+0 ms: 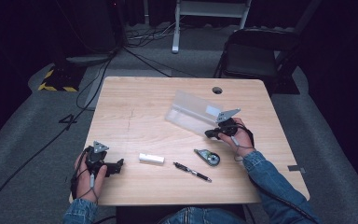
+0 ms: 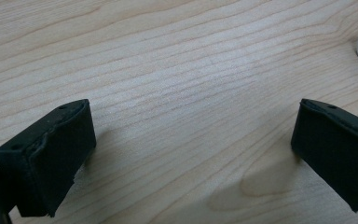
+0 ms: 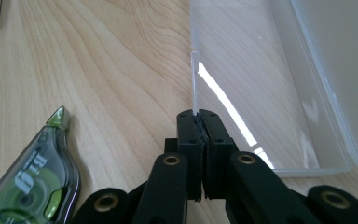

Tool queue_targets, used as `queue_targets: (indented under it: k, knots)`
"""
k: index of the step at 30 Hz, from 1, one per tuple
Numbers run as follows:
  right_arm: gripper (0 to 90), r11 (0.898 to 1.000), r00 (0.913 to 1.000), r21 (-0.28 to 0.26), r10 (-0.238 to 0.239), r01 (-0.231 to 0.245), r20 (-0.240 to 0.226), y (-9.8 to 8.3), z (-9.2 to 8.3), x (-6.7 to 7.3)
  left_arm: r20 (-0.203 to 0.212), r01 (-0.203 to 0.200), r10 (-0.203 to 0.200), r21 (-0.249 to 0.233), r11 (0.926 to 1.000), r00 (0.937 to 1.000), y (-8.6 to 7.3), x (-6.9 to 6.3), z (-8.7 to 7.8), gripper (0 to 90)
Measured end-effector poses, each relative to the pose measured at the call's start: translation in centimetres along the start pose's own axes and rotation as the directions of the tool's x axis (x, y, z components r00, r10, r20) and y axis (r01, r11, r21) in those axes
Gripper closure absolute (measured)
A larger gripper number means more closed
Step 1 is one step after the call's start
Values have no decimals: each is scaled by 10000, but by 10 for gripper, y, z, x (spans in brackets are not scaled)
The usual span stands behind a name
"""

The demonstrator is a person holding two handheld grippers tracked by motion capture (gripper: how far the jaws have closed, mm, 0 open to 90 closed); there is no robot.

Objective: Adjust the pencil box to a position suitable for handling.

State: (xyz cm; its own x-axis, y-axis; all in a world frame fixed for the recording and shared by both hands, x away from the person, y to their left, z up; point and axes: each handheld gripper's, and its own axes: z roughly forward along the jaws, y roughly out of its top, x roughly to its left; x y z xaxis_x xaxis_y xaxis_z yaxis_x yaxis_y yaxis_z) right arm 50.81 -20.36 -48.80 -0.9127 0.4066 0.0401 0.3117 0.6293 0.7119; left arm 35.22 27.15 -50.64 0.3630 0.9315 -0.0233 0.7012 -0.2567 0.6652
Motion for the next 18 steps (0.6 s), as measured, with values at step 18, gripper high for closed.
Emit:
queue_targets:
  k: [18]
  knots:
    - [887, 9991, 9995, 332, -263, 269, -173, -27, -32, 15, -5, 16, -16, 29, 10000, 10000, 3, -1, 2, 0]
